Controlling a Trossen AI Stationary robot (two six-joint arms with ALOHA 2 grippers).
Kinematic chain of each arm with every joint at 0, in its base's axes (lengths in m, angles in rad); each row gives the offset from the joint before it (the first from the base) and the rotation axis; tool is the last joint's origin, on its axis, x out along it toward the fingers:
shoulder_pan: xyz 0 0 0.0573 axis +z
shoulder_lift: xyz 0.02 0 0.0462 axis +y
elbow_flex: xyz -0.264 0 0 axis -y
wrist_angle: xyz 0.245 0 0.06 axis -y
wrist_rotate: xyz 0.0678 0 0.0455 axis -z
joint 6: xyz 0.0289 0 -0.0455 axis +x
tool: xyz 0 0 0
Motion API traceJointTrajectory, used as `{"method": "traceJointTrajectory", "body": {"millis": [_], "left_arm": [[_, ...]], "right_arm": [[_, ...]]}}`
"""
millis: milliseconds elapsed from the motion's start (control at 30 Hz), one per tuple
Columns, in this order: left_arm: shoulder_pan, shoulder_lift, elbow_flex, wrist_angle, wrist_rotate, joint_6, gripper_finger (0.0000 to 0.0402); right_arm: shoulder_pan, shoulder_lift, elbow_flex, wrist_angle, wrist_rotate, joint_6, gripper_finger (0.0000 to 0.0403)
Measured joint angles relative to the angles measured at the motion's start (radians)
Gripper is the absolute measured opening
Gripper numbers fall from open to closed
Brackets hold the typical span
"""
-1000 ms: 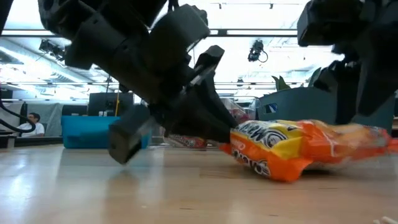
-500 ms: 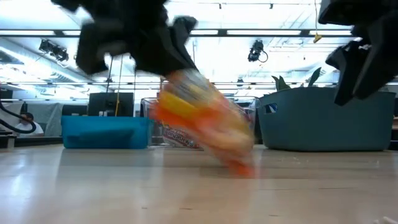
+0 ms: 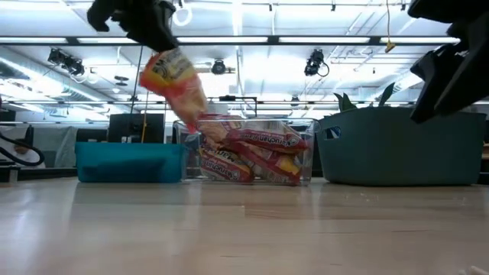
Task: Sort Maruchan noodles
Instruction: Put the orange noodle pack into the left blue bin
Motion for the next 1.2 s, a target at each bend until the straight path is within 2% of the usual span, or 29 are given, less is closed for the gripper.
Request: {"method": "traceJointTrajectory", "body": {"millis": [167, 333, 467, 533, 667, 800, 900, 1033, 1200], "left_arm": [[0.096, -0.101, 0.000, -0.104, -0.070, -0.048, 0.0003], [0.226, -0.166, -0.029, -0.172, -0.097, -0.059, 0.0004], [0.361, -0.173, -0.111, -0.187, -0.089, -0.102, 0.0005], [0.426, -0.169, -0.171, -0.157, -0.052, -0.146, 0.0005], [0.501, -0.139, -0.260, -0.126, -0.029, -0.254, 0.0005], [0.523, -0.117, -0.268, -0.149, -0.008, -0.343, 0.0006], [0.519, -0.113, -0.263, -0.189, -0.048, -0.391, 0.0006], [0.509, -0.113, -0.263, -0.206, -0.117, -0.392, 0.0006], [0.489, -0.113, -0.262, -0.206, -0.097, -0.328, 0.0009]], "right_arm": [[0.004, 0.002, -0.046, 0.109, 0.002, -0.017, 0.0196], [0.004, 0.001, -0.077, 0.167, 0.009, -0.020, 0.0196], [0.004, 0.001, -0.089, 0.188, 0.007, -0.020, 0.0196], [0.004, 0.001, -0.090, 0.193, 0.004, -0.020, 0.0196], [0.004, 0.001, -0.090, 0.208, -0.001, -0.027, 0.0196], [0.004, 0.001, -0.090, 0.220, -0.012, -0.036, 0.0196], [0.000, 0.001, -0.090, 0.221, -0.013, -0.043, 0.0196], [-0.011, 0.001, -0.090, 0.220, -0.013, -0.053, 0.0196], [-0.020, 0.001, -0.089, 0.220, -0.024, -0.089, 0.0196]]}}
